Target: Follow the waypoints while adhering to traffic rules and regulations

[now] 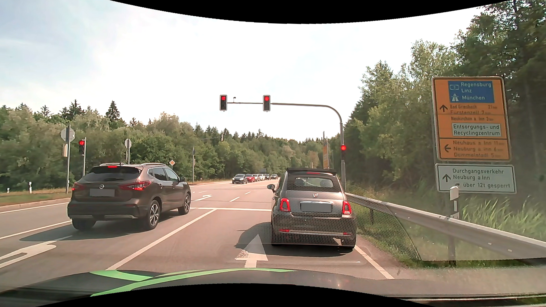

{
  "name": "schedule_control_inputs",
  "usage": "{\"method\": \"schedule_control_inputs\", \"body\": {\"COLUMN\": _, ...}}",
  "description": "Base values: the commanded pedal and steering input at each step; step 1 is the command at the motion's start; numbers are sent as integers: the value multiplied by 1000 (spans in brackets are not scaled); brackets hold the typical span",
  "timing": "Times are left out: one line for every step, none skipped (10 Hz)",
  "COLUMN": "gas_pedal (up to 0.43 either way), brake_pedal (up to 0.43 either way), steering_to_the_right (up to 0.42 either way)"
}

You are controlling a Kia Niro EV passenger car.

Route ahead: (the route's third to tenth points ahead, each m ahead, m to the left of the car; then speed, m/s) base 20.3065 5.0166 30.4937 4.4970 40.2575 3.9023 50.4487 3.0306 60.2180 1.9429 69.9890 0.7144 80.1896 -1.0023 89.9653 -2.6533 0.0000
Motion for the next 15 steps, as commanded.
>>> {"method": "schedule_control_inputs", "body": {"gas_pedal": 0, "brake_pedal": 207, "steering_to_the_right": 3}}
{"method": "schedule_control_inputs", "body": {"gas_pedal": 0, "brake_pedal": 207, "steering_to_the_right": 3}}
{"method": "schedule_control_inputs", "body": {"gas_pedal": 0, "brake_pedal": 213, "steering_to_the_right": 3}}
{"method": "schedule_control_inputs", "body": {"gas_pedal": 0, "brake_pedal": 207, "steering_to_the_right": 3}}
{"method": "schedule_control_inputs", "body": {"gas_pedal": 0, "brake_pedal": 207, "steering_to_the_right": 3}}
{"method": "schedule_control_inputs", "body": {"gas_pedal": 0, "brake_pedal": 207, "steering_to_the_right": 3}}
{"method": "schedule_control_inputs", "body": {"gas_pedal": 0, "brake_pedal": 207, "steering_to_the_right": 3}}
{"method": "schedule_control_inputs", "body": {"gas_pedal": 0, "brake_pedal": 213, "steering_to_the_right": 3}}
{"method": "schedule_control_inputs", "body": {"gas_pedal": 0, "brake_pedal": 207, "steering_to_the_right": 4}}
{"method": "schedule_control_inputs", "body": {"gas_pedal": 0, "brake_pedal": 207, "steering_to_the_right": 3}}
{"method": "schedule_control_inputs", "body": {"gas_pedal": 0, "brake_pedal": 207, "steering_to_the_right": 3}}
{"method": "schedule_control_inputs", "body": {"gas_pedal": 0, "brake_pedal": 207, "steering_to_the_right": 4}}
{"method": "schedule_control_inputs", "body": {"gas_pedal": 0, "brake_pedal": 207, "steering_to_the_right": 4}}
{"method": "schedule_control_inputs", "body": {"gas_pedal": 0, "brake_pedal": 207, "steering_to_the_right": 3}}
{"method": "schedule_control_inputs", "body": {"gas_pedal": 0, "brake_pedal": 213, "steering_to_the_right": 3}}
